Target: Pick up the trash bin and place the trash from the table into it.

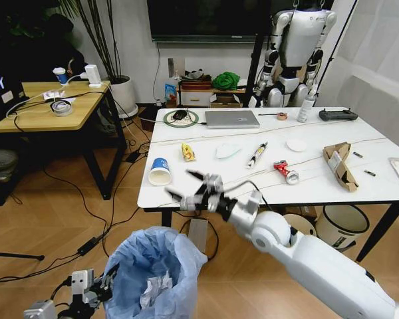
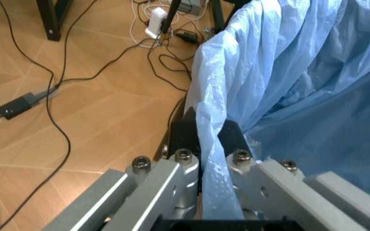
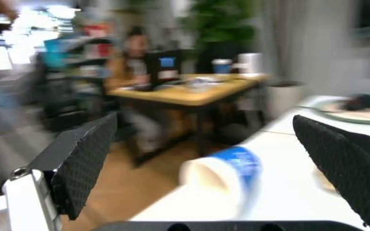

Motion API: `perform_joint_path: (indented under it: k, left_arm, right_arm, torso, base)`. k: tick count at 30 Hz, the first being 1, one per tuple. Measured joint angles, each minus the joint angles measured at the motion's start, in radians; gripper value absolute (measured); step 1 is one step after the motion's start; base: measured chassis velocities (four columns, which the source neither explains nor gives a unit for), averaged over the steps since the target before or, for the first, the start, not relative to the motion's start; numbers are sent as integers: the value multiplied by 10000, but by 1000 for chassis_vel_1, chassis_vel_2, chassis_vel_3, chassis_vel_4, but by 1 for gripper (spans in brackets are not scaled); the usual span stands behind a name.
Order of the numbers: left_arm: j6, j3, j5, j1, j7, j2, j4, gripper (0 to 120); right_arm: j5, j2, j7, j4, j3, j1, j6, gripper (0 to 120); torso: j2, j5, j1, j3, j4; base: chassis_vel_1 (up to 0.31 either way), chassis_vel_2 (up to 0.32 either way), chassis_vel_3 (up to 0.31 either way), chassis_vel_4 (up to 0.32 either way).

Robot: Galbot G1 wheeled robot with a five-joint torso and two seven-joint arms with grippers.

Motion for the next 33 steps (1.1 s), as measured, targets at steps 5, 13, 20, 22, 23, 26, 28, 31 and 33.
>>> perform_joint_path:
  k: [5, 13, 20, 22, 23, 26, 28, 31, 33]
  left_arm:
    - [0, -29, 12, 10, -27, -54, -90, 0]
    - [-3, -131, 56, 62, -38, -117, -221, 0]
    - [-10, -201, 62, 211, -101, -115, -304, 0]
    - [-10, -227, 56, 230, -154, -98, -306, 0]
    - [-6, -240, 54, 236, -209, -84, -307, 0]
    - [7, -256, 45, 221, -303, -32, -307, 0]
    - [10, -258, 30, 209, -319, -6, -307, 0]
    - [18, -265, -8, 174, -335, 35, -303, 0]
    - [21, -265, -21, 156, -336, 36, -296, 0]
  right_arm:
    - [-249, 700, 1382, -113, -447, 423, -1091, 100]
    - [-1197, 2285, 1621, -1202, -945, 856, -2276, 100]
    - [-1693, 2839, 1772, -2013, -1080, 1046, -2768, 100]
    - [-1780, 2887, 1846, -2155, -1049, 1050, -2917, 100]
    - [-1854, 2919, 1936, -2270, -1026, 1051, -3003, 100]
    - [-2096, 3030, 2337, -2599, -1011, 1051, -3148, 100]
    - [-2143, 3079, 2433, -2732, -989, 1051, -3223, 100]
    - [-2216, 3187, 2514, -3052, -900, 1092, -3400, 100]
    - [-2294, 3268, 2521, -3259, -873, 1156, -3468, 100]
  torso:
    - [0, 1, 0, 0, 0]
    - [0, 0, 0, 0, 2]
    - [0, 1, 0, 0, 1]
    - [0, 2, 0, 0, 1]
    - [0, 2, 0, 0, 0]
    - [0, 1, 0, 0, 0]
    - [0, 2, 0, 0, 0]
    - [0, 2, 0, 0, -2]
    - [0, 2, 0, 0, 0]
  base:
    - [0, 0, 0, 0]
    - [0, 0, 0, 0]
    - [0, 0, 0, 0]
    - [0, 0, 0, 0]
    - [0, 0, 0, 0]
    - [0, 0, 0, 0]
    - [0, 0, 0, 0]
    - [0, 0, 0, 0]
    - [0, 0, 0, 0]
